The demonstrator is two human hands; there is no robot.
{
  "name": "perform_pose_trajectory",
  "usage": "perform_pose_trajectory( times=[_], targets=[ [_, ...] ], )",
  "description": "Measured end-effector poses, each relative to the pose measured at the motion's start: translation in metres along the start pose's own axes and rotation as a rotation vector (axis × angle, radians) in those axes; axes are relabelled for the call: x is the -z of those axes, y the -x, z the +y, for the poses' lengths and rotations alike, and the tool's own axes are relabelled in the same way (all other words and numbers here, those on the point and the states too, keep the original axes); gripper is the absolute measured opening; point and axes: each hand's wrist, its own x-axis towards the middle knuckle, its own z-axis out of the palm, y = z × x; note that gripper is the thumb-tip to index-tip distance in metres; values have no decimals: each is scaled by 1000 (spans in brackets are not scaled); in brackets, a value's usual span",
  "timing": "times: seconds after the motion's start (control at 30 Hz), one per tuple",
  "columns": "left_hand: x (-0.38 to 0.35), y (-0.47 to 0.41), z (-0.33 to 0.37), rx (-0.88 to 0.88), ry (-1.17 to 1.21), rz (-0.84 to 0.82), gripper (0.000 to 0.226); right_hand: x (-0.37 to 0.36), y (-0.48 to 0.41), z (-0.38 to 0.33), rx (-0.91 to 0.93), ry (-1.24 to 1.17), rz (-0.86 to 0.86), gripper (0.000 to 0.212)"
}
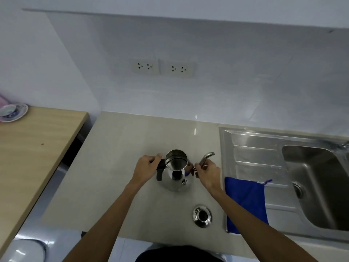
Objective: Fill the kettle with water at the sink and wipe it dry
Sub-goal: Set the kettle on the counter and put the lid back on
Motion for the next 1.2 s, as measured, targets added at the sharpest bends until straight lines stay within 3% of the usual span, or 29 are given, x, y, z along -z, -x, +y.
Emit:
perform_pose_trajectory(
  times=[0.37, 0.83, 1.0, 1.1, 1.2],
  targets=[
    [-6, 4, -14, 68, 77, -34, 60, -12, -18, 6, -45, 0, -43, 14],
    [-16, 38, -14, 117, 108, -37, 68, -26, -47, 36, -146, -187, -139, 14],
    [-16, 48, -12, 132, 105, -66, 65, -18, -58, 23, -330, -326, -287, 43],
    [-17, 50, -13, 127, 121, -48, 66, 2, -41, 17, -261, -114, -290, 38],
    [-20, 51, -12, 127, 130, -18, 65, 25, 4, 31, 10, 237, -338, 23]
  ],
)
